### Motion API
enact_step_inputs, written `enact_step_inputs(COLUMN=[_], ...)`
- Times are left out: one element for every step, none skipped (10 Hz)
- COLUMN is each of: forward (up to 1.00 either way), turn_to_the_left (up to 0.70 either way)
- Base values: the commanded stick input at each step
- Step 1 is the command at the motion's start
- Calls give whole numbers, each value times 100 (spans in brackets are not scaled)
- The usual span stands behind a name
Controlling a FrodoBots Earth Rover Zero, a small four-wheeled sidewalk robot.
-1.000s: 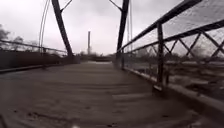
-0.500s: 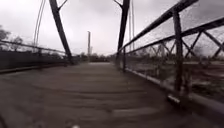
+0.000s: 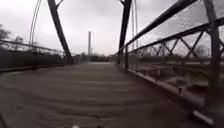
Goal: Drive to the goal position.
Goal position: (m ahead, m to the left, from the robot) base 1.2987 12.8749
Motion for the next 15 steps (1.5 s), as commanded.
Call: enact_step_inputs(forward=[100, 100, 100, 100, 100, 100, 100, 100, 100, 100, 100, 100, 100, 100, 100], turn_to_the_left=[34, 18, 0, 0, 0, 21, 40, 40, 11, 0, 0, 0, 0, 0, 0])
